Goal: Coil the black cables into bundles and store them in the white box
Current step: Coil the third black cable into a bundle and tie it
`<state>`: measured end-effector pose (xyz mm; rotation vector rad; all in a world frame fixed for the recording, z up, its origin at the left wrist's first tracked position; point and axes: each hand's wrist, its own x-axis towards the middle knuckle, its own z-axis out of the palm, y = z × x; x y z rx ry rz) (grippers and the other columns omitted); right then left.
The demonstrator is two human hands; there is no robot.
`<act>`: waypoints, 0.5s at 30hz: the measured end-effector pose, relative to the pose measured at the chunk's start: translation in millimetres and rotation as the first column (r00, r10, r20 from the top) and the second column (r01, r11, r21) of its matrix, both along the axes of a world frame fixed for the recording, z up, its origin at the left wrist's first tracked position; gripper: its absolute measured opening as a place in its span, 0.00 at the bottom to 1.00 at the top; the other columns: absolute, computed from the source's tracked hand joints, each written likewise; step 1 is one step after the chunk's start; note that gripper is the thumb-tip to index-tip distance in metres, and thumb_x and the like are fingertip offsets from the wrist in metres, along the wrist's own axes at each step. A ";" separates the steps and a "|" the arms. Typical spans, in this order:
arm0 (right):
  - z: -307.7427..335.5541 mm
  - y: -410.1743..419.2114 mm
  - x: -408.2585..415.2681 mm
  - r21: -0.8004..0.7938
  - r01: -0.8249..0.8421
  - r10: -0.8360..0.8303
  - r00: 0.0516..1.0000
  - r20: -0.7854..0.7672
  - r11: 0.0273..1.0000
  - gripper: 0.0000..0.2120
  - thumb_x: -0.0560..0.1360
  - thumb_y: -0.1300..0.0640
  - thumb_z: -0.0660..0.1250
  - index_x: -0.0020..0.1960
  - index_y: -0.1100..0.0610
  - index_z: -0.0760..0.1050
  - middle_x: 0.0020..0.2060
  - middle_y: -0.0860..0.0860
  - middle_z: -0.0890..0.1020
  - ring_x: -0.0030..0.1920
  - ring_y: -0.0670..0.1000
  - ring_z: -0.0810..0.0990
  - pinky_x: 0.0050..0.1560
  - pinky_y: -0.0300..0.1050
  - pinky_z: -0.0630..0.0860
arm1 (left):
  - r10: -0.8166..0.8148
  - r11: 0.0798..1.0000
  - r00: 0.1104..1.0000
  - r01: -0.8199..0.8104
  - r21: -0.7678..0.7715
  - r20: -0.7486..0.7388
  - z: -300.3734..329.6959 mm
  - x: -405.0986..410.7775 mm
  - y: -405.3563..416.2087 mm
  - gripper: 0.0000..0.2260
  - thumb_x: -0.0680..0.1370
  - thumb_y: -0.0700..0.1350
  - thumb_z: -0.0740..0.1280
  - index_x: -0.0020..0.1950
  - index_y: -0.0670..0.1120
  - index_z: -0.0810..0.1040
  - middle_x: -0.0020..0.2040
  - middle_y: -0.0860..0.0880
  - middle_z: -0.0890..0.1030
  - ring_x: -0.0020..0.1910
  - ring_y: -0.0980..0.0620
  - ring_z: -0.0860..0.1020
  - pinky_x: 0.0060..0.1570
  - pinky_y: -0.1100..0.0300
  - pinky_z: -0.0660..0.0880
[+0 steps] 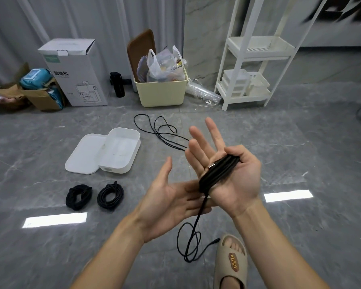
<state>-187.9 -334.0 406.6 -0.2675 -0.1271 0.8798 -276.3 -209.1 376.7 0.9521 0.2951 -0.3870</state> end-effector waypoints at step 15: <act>0.7 -4.5 12.7 -0.507 0.400 -0.181 0.886 0.427 0.764 0.22 0.83 0.59 0.53 0.76 0.47 0.61 0.56 0.59 0.84 0.53 0.64 0.84 0.64 0.58 0.75 | -0.148 0.984 0.988 0.144 -0.102 -0.034 -5.4 -2.7 7.0 0.47 0.76 0.74 0.41 0.72 0.37 0.71 0.67 0.38 0.78 0.66 0.39 0.77 0.64 0.53 0.75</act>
